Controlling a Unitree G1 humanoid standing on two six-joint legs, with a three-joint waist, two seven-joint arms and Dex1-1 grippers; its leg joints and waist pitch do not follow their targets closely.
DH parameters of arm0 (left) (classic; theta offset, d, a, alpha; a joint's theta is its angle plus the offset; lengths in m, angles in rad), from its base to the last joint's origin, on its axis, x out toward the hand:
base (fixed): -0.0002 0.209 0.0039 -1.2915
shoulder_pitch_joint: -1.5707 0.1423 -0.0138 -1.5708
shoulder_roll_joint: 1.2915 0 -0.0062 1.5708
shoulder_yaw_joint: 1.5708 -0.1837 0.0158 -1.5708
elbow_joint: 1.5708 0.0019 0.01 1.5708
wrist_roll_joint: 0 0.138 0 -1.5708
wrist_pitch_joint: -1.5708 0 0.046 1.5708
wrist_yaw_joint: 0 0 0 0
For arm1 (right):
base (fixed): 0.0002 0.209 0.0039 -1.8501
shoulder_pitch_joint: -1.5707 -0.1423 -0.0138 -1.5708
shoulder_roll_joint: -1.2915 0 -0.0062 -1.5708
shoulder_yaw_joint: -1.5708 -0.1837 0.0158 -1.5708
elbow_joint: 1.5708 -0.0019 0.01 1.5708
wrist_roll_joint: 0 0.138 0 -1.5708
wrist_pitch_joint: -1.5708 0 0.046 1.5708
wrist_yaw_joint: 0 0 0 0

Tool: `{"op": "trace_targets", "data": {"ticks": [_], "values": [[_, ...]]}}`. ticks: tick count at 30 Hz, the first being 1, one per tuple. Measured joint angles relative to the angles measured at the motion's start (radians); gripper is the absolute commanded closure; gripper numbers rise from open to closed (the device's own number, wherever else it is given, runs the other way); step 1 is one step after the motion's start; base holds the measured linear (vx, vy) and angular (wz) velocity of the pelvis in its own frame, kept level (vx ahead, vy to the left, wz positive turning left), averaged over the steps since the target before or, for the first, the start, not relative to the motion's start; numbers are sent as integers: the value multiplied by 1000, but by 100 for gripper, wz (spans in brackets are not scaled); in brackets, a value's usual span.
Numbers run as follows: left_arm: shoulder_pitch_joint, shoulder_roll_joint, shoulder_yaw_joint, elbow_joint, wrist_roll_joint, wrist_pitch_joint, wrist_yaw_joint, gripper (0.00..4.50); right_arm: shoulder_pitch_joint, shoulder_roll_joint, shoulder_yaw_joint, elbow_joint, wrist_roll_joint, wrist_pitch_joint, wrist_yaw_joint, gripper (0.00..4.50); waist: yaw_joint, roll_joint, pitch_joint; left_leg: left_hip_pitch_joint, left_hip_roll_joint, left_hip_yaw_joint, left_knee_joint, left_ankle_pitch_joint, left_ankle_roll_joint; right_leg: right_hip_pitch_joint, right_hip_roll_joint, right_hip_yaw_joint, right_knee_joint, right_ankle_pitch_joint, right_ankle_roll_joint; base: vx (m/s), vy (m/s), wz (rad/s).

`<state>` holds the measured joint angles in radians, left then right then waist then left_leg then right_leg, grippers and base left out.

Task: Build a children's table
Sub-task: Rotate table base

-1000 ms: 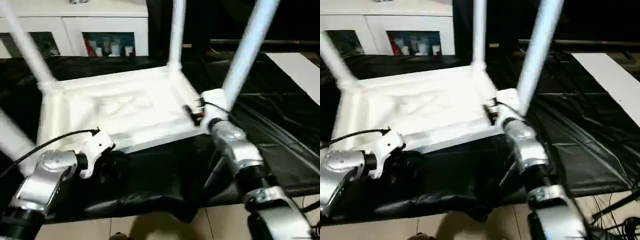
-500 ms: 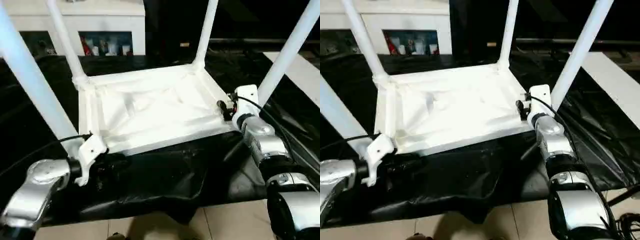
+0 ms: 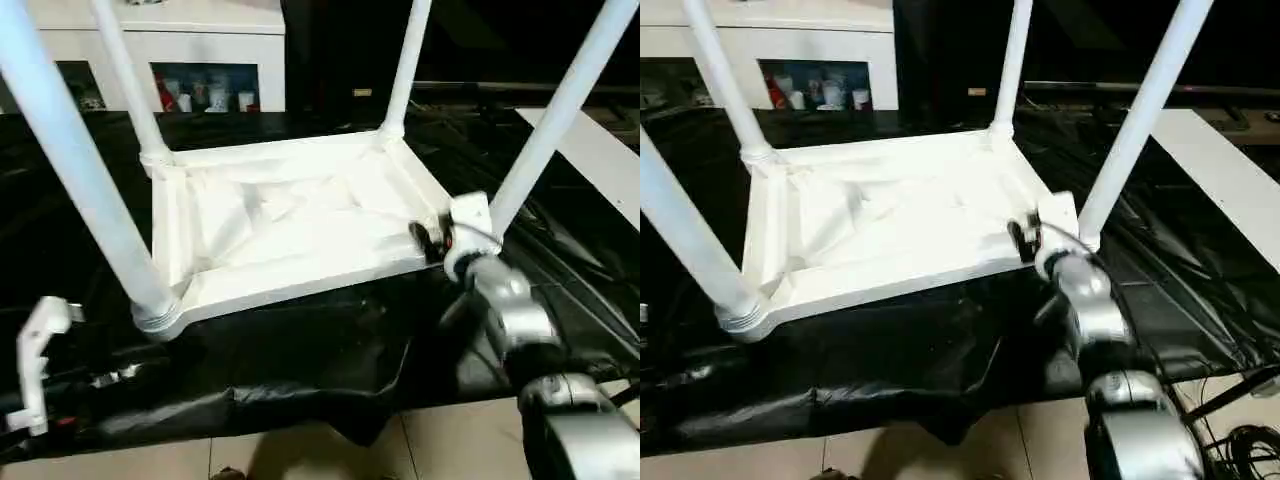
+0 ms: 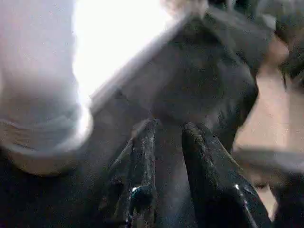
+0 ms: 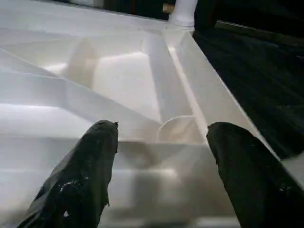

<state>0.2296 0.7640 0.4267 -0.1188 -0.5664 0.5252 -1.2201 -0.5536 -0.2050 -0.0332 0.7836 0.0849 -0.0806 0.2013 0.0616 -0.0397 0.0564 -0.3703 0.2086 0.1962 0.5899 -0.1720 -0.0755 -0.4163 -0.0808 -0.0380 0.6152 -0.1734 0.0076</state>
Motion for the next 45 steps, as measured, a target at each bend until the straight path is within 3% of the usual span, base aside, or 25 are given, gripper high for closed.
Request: {"op": "trace_targets", "data": {"ticks": [3,9,14,19,22,26,27,30,38,45], "values": [[-42,-4,70,62,-20,-43,33,340,79,9,-11,-86,9,-32,-3,118,-1,-1,-1,2,0,-1,-1,0,0,1,3,2,0,0,0,0,0,0],[-156,-63,186,194,-68,-133,116,287,241,31,-32,-219,13,-48,-76,118,-4,-4,-3,4,0,-4,0,0,0,3,4,2,0,0,0,0,0,0],[-189,-97,185,190,-108,-124,123,245,248,32,-37,-227,-18,-1,-132,118,-9,-5,-4,5,0,-4,0,0,0,3,4,2,0,1,0,0,0,0],[-220,-126,133,170,-143,-66,129,204,244,35,-22,-229,-37,66,-130,118,2,-7,-5,4,0,-5,0,0,0,4,4,1,0,1,0,0,0,0],[-245,-138,73,154,-156,-27,121,173,223,36,15,-217,-48,118,-101,118,8,-8,-5,4,0,-6,1,0,0,6,4,2,0,1,0,0,0,0],[-260,-145,2,130,-168,-3,102,153,166,41,57,-152,-63,140,-48,118,5,-9,-5,4,0,-6,1,0,0,6,4,2,0,1,0,0,0,0],[-260,-146,-8,119,-171,10,98,129,155,42,62,-141,-65,144,-37,118,3,-9,-6,4,0,-6,1,0,0,6,4,2,0,1,0,0,0,0],[-257,-143,-42,80,-185,46,87,114,130,43,64,-110,-77,156,-15,118,0,-9,-6,4,0,-6,1,0,-1,6,4,1,1,1,-1,0,0,0],[-277,-155,-122,19,-183,78,101,35,118,45,82,-98,-81,167,17,118,-6,-10,-6,4,0,-6,1,0,-1,6,4,1,1,1,-1,0,0,0],[-319,-184,-200,-52,-174,87,126,10,110,59,88,-89,-78,165,91,118,-15,-10,-7,4,0,-6,1,0,-1,5,4,1,1,2,-3,0,0,0]]}}
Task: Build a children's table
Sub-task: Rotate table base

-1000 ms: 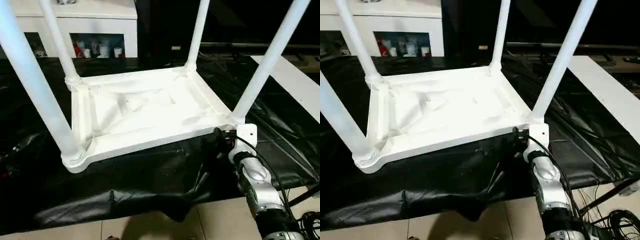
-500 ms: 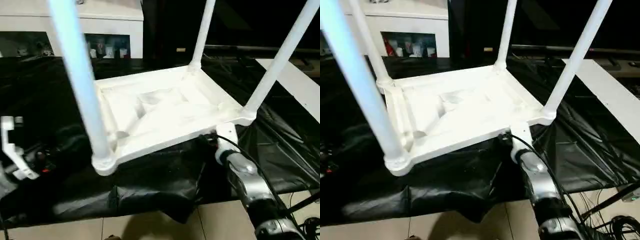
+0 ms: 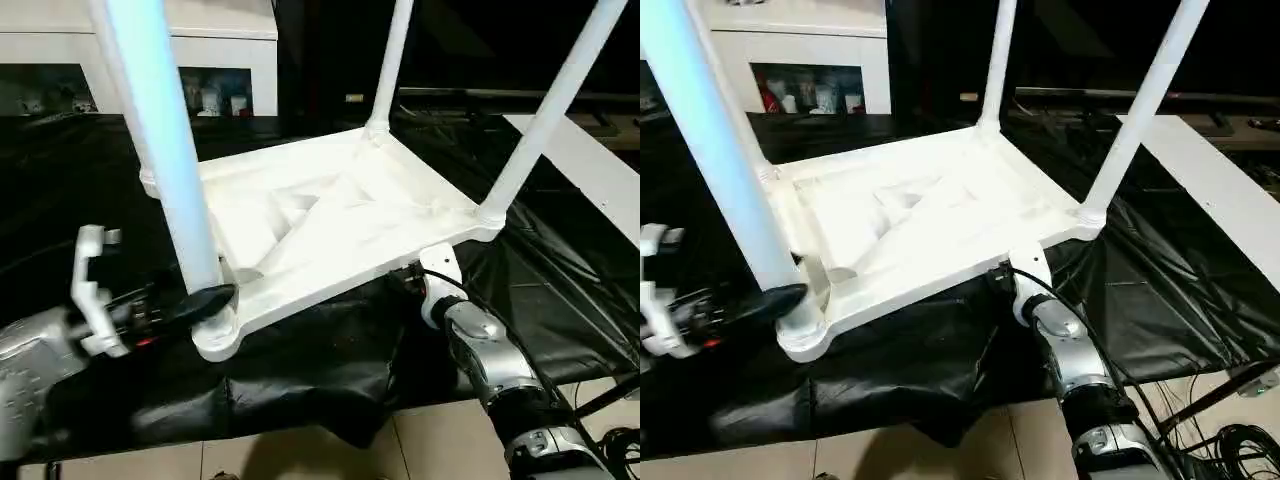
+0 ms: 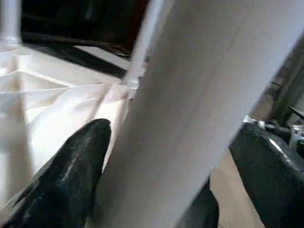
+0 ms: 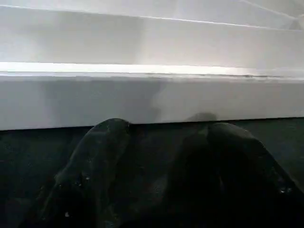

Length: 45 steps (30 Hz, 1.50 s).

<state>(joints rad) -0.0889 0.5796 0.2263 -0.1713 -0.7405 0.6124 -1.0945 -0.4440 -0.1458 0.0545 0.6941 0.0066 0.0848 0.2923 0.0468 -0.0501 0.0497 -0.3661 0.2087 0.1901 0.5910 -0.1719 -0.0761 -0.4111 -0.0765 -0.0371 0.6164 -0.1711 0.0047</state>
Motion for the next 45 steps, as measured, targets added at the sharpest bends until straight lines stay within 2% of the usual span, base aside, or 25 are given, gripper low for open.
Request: {"op": "trace_targets", "data": {"ticks": [8,12,25,32,36,41,45], "values": [[-92,-32,-144,-96,-23,69,-5,10,-22,22,60,1,0,-5,131,118,-15,0,0,0,0,0,0,0,0,-2,0,0,0,3,-4,0,0,0],[-158,-64,-205,-84,-6,71,-12,10,-48,38,71,29,-1,-22,185,118,-14,0,0,-1,0,-1,0,0,-1,-3,1,0,1,3,-5,0,0,0],[-264,-141,-323,-24,51,42,-28,10,-146,51,94,106,-2,-55,344,118,-15,0,1,-1,0,-2,0,1,-1,-3,1,-1,0,5,-8,0,0,0],[-324,-197,-369,81,157,-81,-8,10,-186,89,94,147,-3,-84,346,118,-14,1,1,0,0,-3,0,1,-1,-3,1,-1,1,6,-9,0,0,0],[-375,-209,-402,196,278,-174,67,10,-233,111,95,195,-14,-129,291,118,-11,4,3,-1,0,-4,0,1,-1,-3,1,-2,1,6,-9,0,0,0],[-407,-216,-404,284,356,-255,139,10,-261,104,67,218,-10,-161,239,118,-1,9,5,-2,0,-4,0,1,-1,-3,1,-2,0,6,-10,0,0,0],[-423,-213,-409,335,403,-299,162,10,-262,61,26,215,2,-167,234,118,10,10,6,-2,0,-4,1,1,-1,-3,1,-2,0,6,-10,0,0,0]]}}
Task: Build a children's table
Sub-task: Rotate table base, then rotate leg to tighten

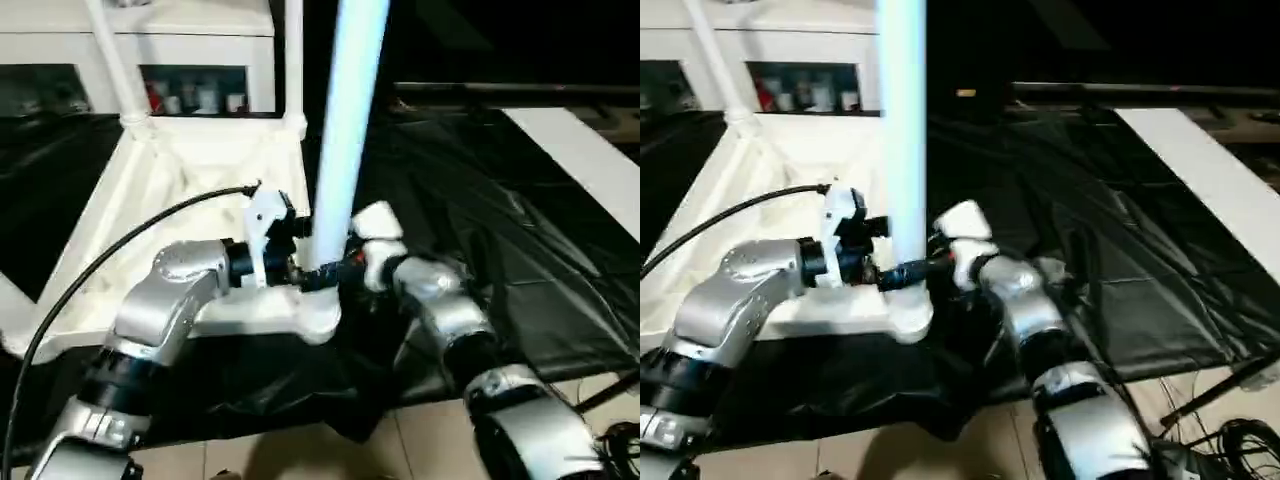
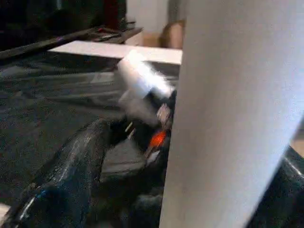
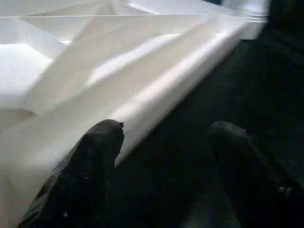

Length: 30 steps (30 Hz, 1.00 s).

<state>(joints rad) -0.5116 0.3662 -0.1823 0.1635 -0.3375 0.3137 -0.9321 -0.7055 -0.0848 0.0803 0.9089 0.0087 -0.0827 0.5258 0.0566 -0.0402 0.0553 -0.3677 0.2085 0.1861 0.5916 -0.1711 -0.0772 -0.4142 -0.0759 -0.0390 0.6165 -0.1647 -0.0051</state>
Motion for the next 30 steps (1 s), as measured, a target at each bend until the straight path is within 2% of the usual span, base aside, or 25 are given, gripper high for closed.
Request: {"op": "trace_targets", "data": {"ticks": [6,14,16,18,19,23,25,29,30], "values": [[-11,16,2,106,74,-47,66,10,9,-82,-55,-17,33,-10,13,118,-4,3,1,1,0,-1,0,0,0,0,0,-1,2,2,-1,0,0,0],[36,44,9,80,28,-46,-57,10,115,-155,-58,-166,74,15,181,118,3,5,1,-1,0,-2,0,0,0,0,0,-1,-2,2,-1,0,0,0],[42,76,-15,98,32,-60,-114,10,154,-206,-21,-226,71,27,250,118,5,5,1,-1,0,-2,0,0,0,0,0,-1,-3,2,-1,0,0,0],[39,129,-36,160,63,-86,-167,25,203,-266,28,-281,58,36,332,118,7,7,1,-1,0,-2,0,0,0,1,0,-1,-4,1,0,0,0,0],[36,146,-40,195,85,-103,-175,46,219,-281,41,-295,52,40,354,118,7,8,1,-1,0,-2,0,0,0,1,0,-1,-4,2,0,0,0,0],[-13,173,-81,340,176,-187,-189,72,249,-292,74,-360,37,71,406,118,5,10,3,-1,0,-2,0,0,0,0,0,-1,-3,2,0,0,0,0],[-43,176,-93,377,198,-214,-209,99,250,-291,83,-400,38,82,423,118,6,10,3,0,0,-2,0,0,0,1,0,-1,-2,2,0,0,0,0],[-81,181,-107,433,221,-240,-233,119,255,-293,88,-456,42,110,443,118,8,11,3,0,0,-3,0,0,0,1,0,-1,-2,2,0,0,0,0],[-92,182,-108,456,226,-252,-241,143,261,-296,93,-476,48,121,444,118,9,11,3,0,0,-3,0,0,0,1,0,-1,-2,2,0,0,0,0]]}}
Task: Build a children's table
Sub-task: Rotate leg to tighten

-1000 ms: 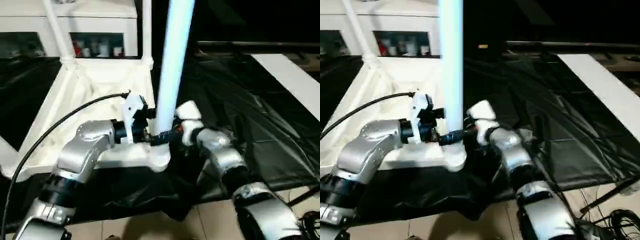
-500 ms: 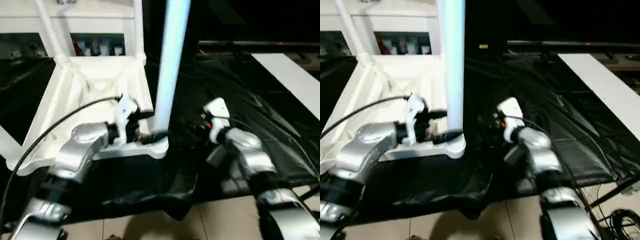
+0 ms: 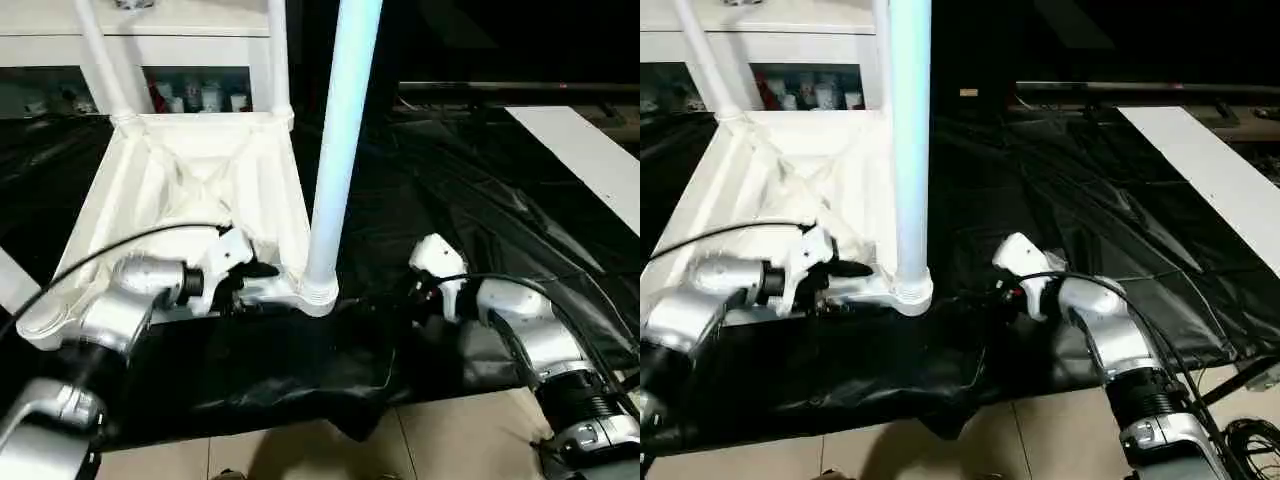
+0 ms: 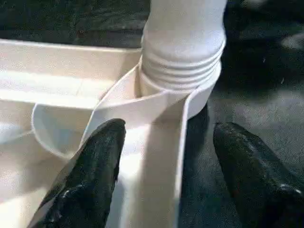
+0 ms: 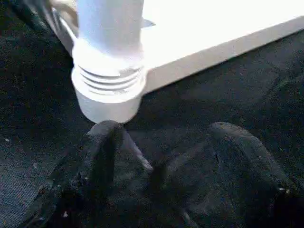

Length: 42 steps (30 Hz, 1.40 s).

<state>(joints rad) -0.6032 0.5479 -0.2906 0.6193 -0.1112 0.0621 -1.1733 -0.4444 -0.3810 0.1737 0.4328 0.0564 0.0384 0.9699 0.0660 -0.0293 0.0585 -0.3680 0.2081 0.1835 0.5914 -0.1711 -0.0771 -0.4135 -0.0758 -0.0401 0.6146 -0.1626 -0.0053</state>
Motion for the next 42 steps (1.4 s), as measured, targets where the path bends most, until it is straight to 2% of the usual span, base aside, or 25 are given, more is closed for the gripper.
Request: {"op": "trace_targets", "data": {"ticks": [4,10,14,22,26,27,28,31,34,36,38,39,42], "values": [[-30,-3,-1,62,11,-22,-25,170,8,-14,9,-38,15,24,17,118,5,1,0,-1,0,0,0,0,0,0,0,0,-2,0,0,0,0,0],[-78,-4,-5,145,48,-74,-64,214,25,-39,10,-100,17,59,44,118,21,1,1,0,0,0,0,0,0,0,0,0,-2,0,0,0,0,0],[-82,-12,-20,175,54,-85,-78,240,25,-52,10,-117,21,72,46,118,23,2,1,0,0,0,0,0,0,0,0,0,-1,0,0,0,0,0],[-97,-49,-22,220,74,-113,-100,312,24,-61,10,-145,24,105,45,118,24,10,2,0,0,0,0,0,0,1,-1,0,-1,0,0,0,0,0],[-108,-53,-22,242,79,-120,-98,322,24,-66,10,-162,25,115,47,118,23,10,2,0,0,0,0,0,0,1,-1,0,-1,0,0,0,0,0],[-111,-54,-21,250,79,-121,-98,353,24,-65,10,-162,26,115,47,118,23,10,2,1,0,0,0,0,0,1,-1,0,-1,0,0,0,0,0],[-111,-54,-21,252,80,-122,-100,353,24,-65,10,-162,26,115,47,118,23,10,2,1,0,0,0,0,0,1,-1,0,-1,0,0,0,0,0],[-112,-49,-23,252,91,-122,-117,365,23,-58,12,-162,26,115,43,118,22,10,2,1,0,0,0,0,0,1,-1,0,0,0,0,0,0,0],[-113,-42,-28,248,106,-120,-133,405,21,-45,12,-162,28,118,40,118,20,10,2,2,0,0,0,0,0,1,-1,0,0,0,0,0,0,0],[-111,-36,-33,236,115,-111,-132,402,11,-7,12,-162,48,138,36,118,17,9,2,2,0,0,-1,0,0,0,0,0,0,0,0,0,0,0],[-102,-34,-32,213,115,-97,-128,429,3,21,15,-162,63,149,36,118,18,8,2,1,0,0,-1,0,0,0,0,0,0,-1,1,0,0,0],[-89,-35,-25,185,108,-79,-123,442,0,30,25,-159,65,149,36,118,21,6,2,1,0,0,-1,0,0,0,-1,0,0,-1,1,0,0,0],[-39,-27,-9,79,97,-15,-120,446,-1,42,42,-152,64,149,38,118,20,-1,2,0,0,1,-1,0,0,0,-1,1,-2,-2,2,0,0,0]]}}
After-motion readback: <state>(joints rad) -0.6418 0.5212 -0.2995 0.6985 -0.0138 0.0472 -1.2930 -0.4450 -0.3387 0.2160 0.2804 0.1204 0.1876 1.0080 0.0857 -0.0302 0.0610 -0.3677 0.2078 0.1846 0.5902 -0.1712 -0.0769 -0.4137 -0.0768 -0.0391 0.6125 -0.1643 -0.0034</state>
